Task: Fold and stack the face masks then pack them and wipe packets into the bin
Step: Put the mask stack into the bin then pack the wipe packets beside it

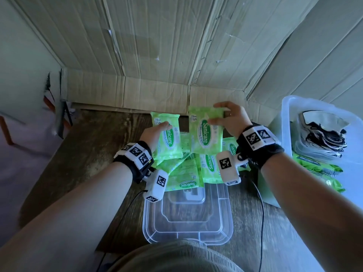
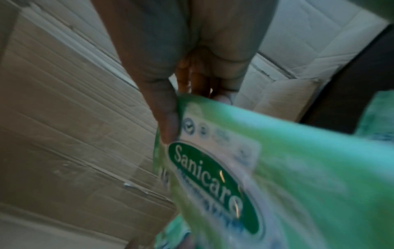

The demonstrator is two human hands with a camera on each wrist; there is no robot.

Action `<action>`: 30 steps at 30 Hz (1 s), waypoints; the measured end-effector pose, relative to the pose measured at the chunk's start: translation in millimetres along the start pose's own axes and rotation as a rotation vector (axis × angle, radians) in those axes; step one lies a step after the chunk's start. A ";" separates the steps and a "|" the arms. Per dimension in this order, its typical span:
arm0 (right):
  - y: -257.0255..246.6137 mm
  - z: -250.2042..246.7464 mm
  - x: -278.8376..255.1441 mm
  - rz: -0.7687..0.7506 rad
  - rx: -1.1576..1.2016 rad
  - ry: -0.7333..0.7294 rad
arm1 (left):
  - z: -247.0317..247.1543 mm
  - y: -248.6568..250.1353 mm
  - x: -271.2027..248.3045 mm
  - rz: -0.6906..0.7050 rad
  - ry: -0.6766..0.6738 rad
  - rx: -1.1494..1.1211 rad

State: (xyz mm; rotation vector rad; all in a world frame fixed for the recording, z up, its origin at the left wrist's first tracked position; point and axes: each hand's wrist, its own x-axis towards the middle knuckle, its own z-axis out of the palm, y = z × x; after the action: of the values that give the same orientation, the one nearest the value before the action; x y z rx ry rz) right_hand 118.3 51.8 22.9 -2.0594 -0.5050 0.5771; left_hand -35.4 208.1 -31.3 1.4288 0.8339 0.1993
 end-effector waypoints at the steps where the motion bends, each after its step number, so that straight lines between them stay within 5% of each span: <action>1: -8.5 0.3 -1.7 -0.024 0.076 -0.041 | 1.7 1.8 -1.3 -0.007 -0.031 -0.015; 7: -11.8 49.8 2.6 -0.066 -0.021 -0.164 | 9.6 -2.6 -4.5 -0.043 -0.128 -0.146; 11: 16.7 80.2 -8.6 -0.130 -0.345 -0.055 | -9.9 -9.2 -3.7 -0.009 0.036 -0.064; 13: 33.4 86.3 -26.6 -0.200 -0.556 -0.188 | -25.4 -15.9 0.9 -0.050 0.124 0.074; 16: 51.8 90.0 -49.9 -0.287 -0.964 -0.585 | -39.2 -18.8 -5.0 -0.065 0.172 0.113; 19: 55.7 91.8 -55.1 -0.355 -1.248 -0.688 | -42.8 -20.0 -4.3 -0.023 0.207 0.124; 26: 58.6 94.0 -63.7 -0.435 -1.320 -0.589 | -36.0 -24.9 -4.5 -0.112 0.184 0.095; 30: 54.9 66.9 -72.4 -0.265 -1.098 -0.700 | -34.2 -21.8 -7.5 -0.125 0.198 0.050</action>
State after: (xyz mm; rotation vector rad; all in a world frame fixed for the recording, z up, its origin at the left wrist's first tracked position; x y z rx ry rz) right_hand 28.4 28.4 -41.1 -2.6549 -1.7890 0.9942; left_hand -69.2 226.7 -45.8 1.4134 1.0936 0.2289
